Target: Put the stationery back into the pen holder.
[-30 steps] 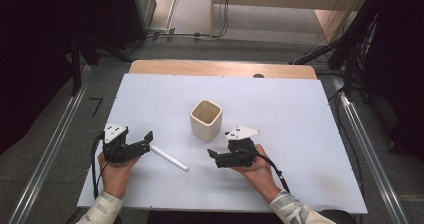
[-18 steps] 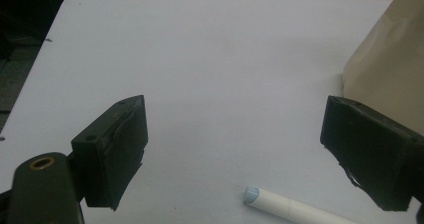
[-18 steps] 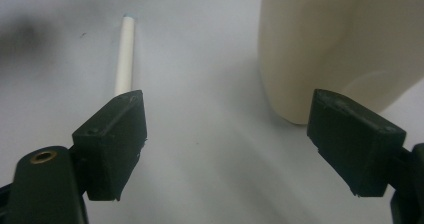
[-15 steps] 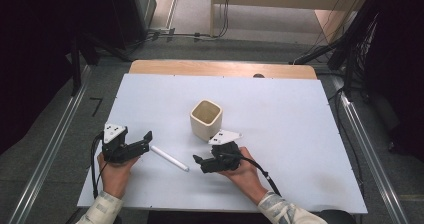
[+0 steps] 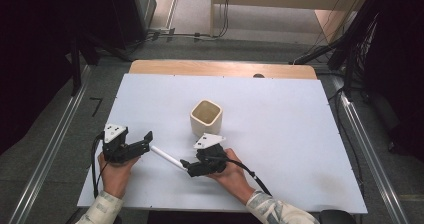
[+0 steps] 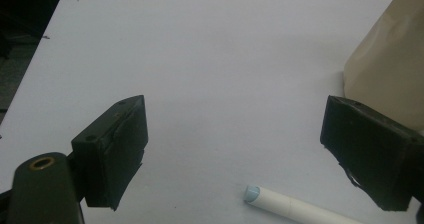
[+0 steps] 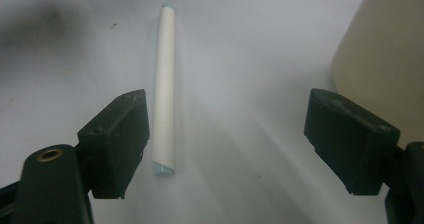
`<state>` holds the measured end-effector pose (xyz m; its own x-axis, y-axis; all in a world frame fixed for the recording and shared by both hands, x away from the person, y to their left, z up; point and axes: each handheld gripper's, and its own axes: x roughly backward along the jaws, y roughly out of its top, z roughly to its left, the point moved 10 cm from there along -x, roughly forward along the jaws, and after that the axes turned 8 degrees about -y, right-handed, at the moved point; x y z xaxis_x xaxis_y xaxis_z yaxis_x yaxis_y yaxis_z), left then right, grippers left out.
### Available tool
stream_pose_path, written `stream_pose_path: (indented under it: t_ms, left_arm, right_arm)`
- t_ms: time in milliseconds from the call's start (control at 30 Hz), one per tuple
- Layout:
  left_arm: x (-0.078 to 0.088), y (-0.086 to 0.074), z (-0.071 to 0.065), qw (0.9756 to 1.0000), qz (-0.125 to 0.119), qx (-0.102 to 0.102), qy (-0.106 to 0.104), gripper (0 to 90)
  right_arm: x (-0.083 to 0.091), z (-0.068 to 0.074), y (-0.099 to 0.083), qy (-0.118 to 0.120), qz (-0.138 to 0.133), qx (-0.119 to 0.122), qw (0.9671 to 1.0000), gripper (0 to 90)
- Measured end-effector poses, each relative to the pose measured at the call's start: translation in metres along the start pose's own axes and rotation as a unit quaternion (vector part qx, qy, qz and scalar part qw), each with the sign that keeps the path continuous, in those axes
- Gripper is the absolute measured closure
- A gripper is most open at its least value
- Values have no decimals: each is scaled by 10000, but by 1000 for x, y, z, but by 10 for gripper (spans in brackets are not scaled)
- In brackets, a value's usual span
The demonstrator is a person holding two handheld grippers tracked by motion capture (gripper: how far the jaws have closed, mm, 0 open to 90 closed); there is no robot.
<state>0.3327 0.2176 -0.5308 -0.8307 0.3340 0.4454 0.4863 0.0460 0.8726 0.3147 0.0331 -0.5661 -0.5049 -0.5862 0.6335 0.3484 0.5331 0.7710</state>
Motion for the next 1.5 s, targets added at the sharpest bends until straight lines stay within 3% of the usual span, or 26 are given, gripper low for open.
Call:
stream_pose_path:
  t_ms: [267,567,767,867,933,1000,1200,1500]
  left_arm:
    - [-1,-1,0,10000,19,-8,17,124]
    - [0,-1,1,10000,28,-5,6,125]
    - [-1,-1,1,10000,26,-7,-14,125]
    - [-1,-1,0,10000,23,-17,-23,125]
    - [-1,-1,0,10000,26,-20,-20,125]
    - [-1,-1,1,10000,25,-10,-22,126]
    - [-1,-2,1,10000,35,-12,-34,129]
    - [-2,-2,1,10000,45,-16,-22,130]
  right_arm:
    - [-15,16,8,75,-38,48,10000,198]
    - [-36,39,19,56,-7,390,9992,237]
    - [-47,43,24,33,41,429,9991,299]
    - [-53,43,25,-18,67,609,9981,326]
    - [-56,45,25,-24,98,483,9988,356]
    - [-59,43,26,-24,76,546,9985,384]
    - [-63,43,27,16,126,427,9990,473]
    - [-68,49,29,92,200,586,9980,563]
